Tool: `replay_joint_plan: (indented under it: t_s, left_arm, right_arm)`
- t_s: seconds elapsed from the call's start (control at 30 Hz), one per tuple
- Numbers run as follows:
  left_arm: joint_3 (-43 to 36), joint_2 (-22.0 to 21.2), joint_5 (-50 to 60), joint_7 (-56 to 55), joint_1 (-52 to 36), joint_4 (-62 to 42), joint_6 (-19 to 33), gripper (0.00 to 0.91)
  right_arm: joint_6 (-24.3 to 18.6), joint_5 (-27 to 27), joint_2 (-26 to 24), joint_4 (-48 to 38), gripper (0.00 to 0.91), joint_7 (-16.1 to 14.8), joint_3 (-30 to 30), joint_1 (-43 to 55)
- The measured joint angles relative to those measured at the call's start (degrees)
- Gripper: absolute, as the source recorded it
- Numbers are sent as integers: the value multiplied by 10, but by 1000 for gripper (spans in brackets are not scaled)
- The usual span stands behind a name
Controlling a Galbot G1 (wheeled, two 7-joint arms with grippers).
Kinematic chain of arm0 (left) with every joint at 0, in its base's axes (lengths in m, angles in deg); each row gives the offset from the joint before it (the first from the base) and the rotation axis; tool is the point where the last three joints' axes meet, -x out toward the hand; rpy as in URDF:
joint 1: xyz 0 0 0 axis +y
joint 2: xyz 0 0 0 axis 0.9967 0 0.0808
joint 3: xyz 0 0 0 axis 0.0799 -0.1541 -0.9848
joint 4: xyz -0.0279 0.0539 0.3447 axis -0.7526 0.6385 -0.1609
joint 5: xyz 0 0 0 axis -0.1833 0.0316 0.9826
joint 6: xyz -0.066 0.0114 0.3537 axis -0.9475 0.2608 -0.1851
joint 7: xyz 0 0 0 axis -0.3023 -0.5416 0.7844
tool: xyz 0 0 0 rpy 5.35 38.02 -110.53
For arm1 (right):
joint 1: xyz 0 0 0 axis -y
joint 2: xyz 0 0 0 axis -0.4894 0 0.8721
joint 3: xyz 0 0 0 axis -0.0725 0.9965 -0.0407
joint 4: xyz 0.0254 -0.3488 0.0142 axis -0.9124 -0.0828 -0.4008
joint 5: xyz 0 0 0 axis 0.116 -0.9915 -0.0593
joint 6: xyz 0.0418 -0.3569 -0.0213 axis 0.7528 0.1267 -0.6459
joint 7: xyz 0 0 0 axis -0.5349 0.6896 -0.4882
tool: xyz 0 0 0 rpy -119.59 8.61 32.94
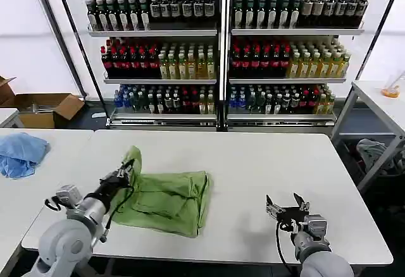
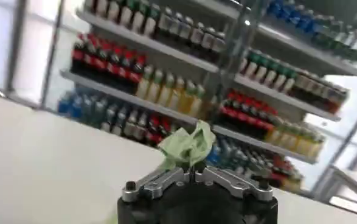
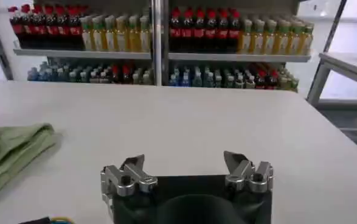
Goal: Fold and organize the clothes.
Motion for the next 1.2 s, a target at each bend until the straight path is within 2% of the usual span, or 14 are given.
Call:
replay_joint_plan:
  t_s: [0.23,0.27,0.3,0.53,0.77,0.97,1.2]
  left_arm:
    - [-68,-22,4,-4,-21,-11,-1,40]
    - [-78,-25,6,-4,-25,-15,-1,302]
    - [-88,-29,9,-4,-30,-20,-1,907]
    - [-143,-51,42,-2,-63,-54,-3,907]
    - [-174,-56,55,13,-75,-57,-4,907]
    - [-175,-56,47,21,-67,-38,-5,907]
    - [-137,-42,65,17,-44,-31,3,907]
  right_arm:
    - [0,0,0,-7,907,-1,5,8]
    - [0,0,1,-8,907,-1,6,9]
    - [0,0,1,-9,907,-1,7,11]
    - [0,2,0,-13,907,-2,10,15]
    - [0,3,-3,-15,907,-2,11,20]
    - [0,3,0,-19,907,-3,16,24]
    - [-1,3,2,-23,907,-4,23,31]
